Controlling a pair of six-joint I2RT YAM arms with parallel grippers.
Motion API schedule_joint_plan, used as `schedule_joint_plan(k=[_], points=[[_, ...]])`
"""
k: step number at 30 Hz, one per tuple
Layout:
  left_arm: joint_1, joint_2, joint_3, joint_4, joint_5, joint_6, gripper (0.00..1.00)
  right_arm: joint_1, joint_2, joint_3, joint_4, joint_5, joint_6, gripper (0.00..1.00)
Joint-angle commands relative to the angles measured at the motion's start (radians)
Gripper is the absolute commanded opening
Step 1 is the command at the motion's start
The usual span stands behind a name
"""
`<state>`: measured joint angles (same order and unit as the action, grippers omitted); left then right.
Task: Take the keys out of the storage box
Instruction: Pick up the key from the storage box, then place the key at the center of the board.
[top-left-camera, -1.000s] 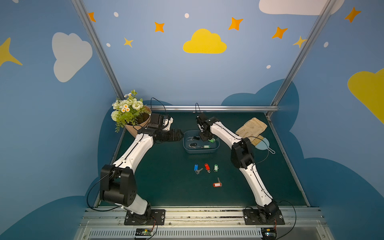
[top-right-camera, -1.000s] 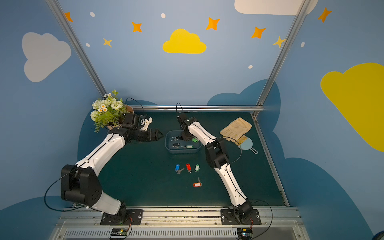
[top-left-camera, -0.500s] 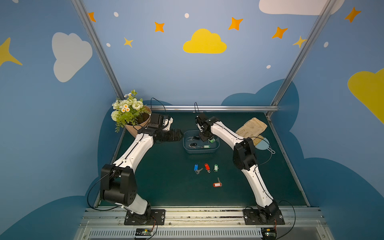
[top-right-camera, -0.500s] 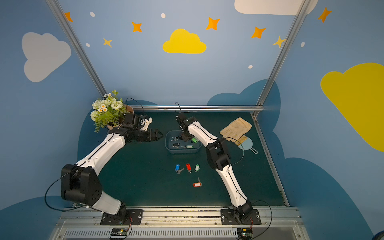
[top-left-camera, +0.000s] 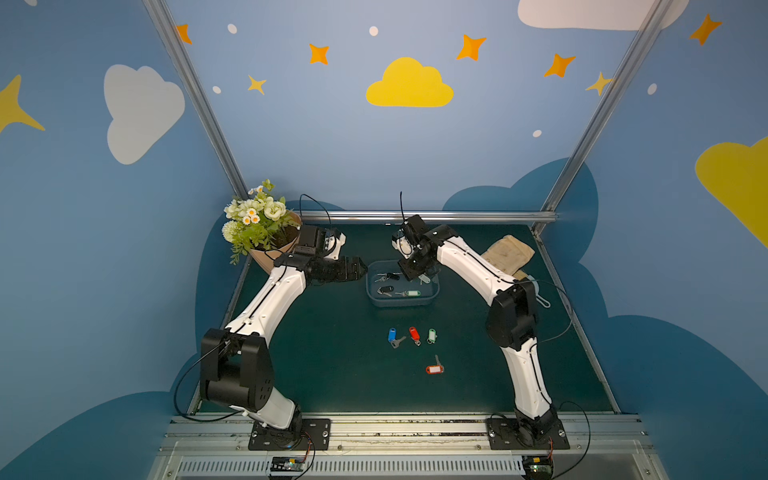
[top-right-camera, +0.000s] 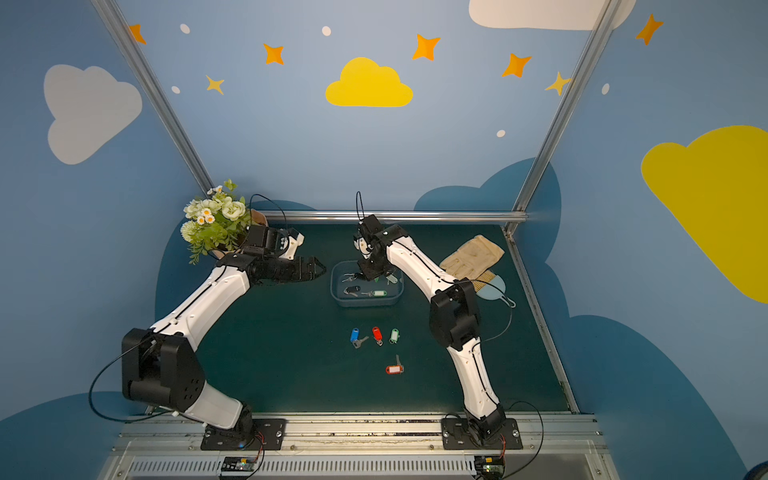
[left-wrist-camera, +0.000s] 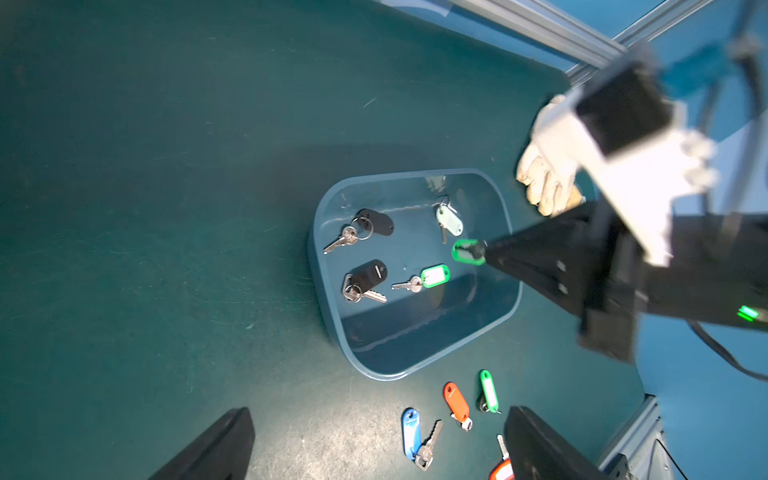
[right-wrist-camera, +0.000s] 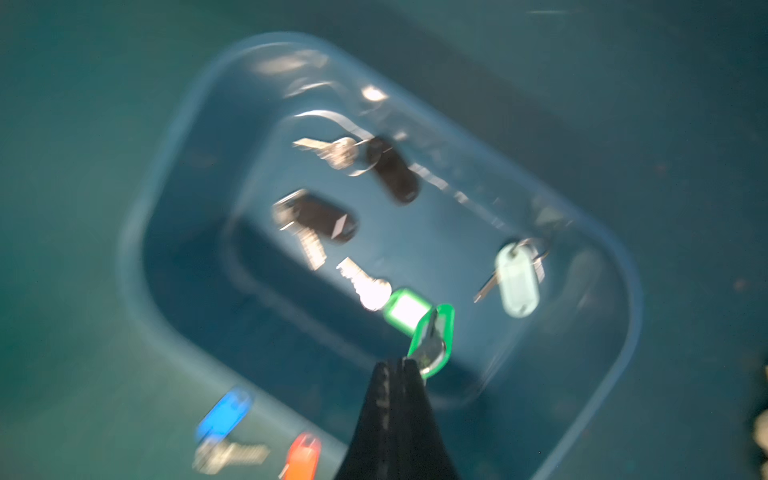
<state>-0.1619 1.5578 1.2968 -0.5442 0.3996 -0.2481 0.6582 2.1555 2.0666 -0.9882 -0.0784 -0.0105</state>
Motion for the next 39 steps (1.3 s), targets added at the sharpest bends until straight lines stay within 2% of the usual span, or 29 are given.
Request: schedule_joint_plan(k=[1,5,11,15,24,39], points=[[-0.002,-0.001,0.030,0.002,0.047,0.017,1.00,0.011,-0.159,-0.111,0.003,-0.226,0.013,0.00],[-0.001,0.008,0.023,0.013,0.056,0.012,1.00,0.031,-0.299,-0.277,0.001,-0.394,0.023,0.00],[-0.001,0.024,0.013,0.042,0.079,-0.011,1.00,0.123,-0.475,-0.568,0.031,-0.476,0.013,0.00],[-0.001,0.033,0.017,0.045,0.082,-0.012,1.00,0.156,-0.517,-0.712,0.068,-0.485,0.030,0.00],[-0.004,0.036,0.015,0.026,0.076,-0.008,1.00,0.191,-0.462,-0.858,0.134,-0.468,0.047,0.00],[-0.004,0.035,-0.001,0.021,0.067,-0.003,1.00,0.187,-0.338,-0.871,0.143,-0.409,0.026,0.00]])
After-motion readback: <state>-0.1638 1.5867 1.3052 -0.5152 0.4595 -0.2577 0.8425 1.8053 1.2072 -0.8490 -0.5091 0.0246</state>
